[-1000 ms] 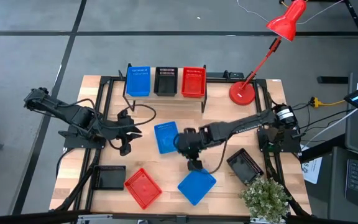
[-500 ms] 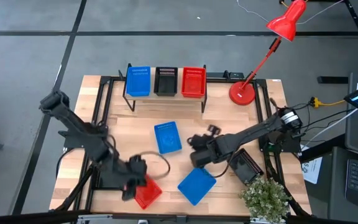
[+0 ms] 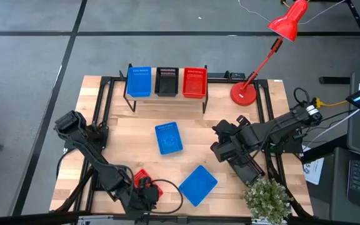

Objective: Stack baskets on shelf by color
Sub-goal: Stack the red bin on top of the red bins on the shelf

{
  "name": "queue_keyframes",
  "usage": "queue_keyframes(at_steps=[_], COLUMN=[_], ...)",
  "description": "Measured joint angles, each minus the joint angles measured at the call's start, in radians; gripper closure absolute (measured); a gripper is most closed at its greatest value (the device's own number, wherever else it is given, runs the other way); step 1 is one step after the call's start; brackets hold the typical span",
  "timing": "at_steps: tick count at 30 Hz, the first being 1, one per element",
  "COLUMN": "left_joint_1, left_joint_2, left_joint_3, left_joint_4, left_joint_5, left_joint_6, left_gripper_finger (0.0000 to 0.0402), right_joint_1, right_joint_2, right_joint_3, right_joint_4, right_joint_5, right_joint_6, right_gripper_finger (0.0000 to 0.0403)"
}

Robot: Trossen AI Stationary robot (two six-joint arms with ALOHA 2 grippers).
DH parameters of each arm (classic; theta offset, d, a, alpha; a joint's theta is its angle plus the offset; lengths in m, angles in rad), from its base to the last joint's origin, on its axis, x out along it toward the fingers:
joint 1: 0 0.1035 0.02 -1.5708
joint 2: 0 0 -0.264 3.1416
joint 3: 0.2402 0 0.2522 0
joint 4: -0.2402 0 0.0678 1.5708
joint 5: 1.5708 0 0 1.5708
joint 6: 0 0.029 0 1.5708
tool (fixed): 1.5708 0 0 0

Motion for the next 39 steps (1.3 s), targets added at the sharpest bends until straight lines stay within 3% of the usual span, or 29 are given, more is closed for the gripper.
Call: queue_keyframes(at_steps=[6,13,17,20,25,30,35,39], left_joint_1=[0.018,0.016,0.045,0.087,0.213,0.414,0.597,0.67], left_joint_2=[0.055,0.064,0.119,0.178,0.22,0.217,0.217,0.199], left_joint_3=[0.028,0.025,0.025,0.021,0.022,0.022,0.022,0.022], left_joint_4=[-0.071,-0.391,-0.509,-0.529,-0.479,-0.258,-0.028,0.016], left_joint_5=[-0.029,-0.031,0.059,0.054,-0.08,-0.151,-0.031,0.068], left_joint_6=[-0.169,-0.33,-0.324,-0.262,-0.098,0.132,0.32,0.411], left_gripper_finger=[0.0338,0.0337,0.0337,0.0337,0.0337,0.0337,0.0337,0.0338], right_joint_1=[0.039,0.076,0.089,0.09,0.09,0.09,0.09,0.09], right_joint_2=[-0.019,-0.019,-0.019,-0.019,-0.019,-0.019,-0.019,-0.019], right_joint_3=[0.0,0.0,0.0,0.0,0.0,0.0,0.0,0.0], right_joint_4=[0.0,0.0,0.0,0.002,0.009,0.011,0.011,0.011], right_joint_5=[-0.001,-0.001,0.015,0.026,0.058,0.067,0.066,0.061], right_joint_6=[0.002,0.001,0.0,0.0,-0.001,-0.003,-0.003,-0.004], right_gripper_finger=[0.0323,0.0323,0.0323,0.0323,0.0323,0.0323,0.0323,0.0323])
